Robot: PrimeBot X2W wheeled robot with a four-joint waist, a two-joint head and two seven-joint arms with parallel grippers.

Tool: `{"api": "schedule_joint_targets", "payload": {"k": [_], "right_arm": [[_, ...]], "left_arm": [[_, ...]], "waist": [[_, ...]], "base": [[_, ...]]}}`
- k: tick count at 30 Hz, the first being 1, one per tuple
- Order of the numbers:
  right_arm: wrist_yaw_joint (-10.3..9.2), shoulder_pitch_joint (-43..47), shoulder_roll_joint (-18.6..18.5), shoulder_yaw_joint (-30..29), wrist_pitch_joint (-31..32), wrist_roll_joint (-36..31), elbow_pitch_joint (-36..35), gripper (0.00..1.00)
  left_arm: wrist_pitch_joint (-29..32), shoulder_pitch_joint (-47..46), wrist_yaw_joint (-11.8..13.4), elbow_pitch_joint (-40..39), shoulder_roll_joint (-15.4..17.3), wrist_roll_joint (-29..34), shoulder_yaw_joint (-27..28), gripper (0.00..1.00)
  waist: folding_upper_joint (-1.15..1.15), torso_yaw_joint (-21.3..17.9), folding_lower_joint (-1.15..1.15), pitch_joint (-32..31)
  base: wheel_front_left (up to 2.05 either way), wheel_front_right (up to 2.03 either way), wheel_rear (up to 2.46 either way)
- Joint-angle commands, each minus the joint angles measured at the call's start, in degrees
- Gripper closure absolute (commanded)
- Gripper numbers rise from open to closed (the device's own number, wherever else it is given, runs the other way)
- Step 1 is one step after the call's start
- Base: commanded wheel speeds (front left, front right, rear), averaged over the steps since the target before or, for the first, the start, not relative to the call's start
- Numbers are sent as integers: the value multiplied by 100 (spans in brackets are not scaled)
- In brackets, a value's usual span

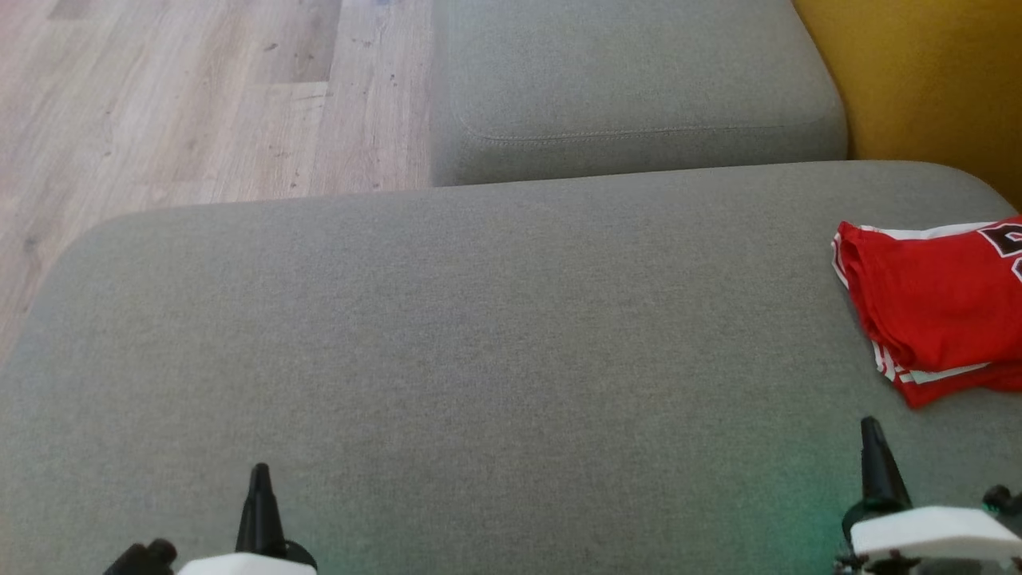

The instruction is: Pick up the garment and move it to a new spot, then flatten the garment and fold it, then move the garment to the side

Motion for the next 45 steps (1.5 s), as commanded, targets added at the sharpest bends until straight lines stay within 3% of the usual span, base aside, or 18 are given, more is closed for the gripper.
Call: {"api": "schedule_joint_targets", "payload": {"k": [1,45], "right_arm": [[22,-368,-26,19,25,115,-177,100],[35,-1057,90,-395,740,2828,-138,100]], "left_arm": [[26,-322,-44,-158,66,-110,171,100],[734,-1086,-492,109,55,-2872,963,100]], "waist": [[0,-2,0,5],[0,-113,0,360]], "base": [[0,0,0],[0,0,0]]}}
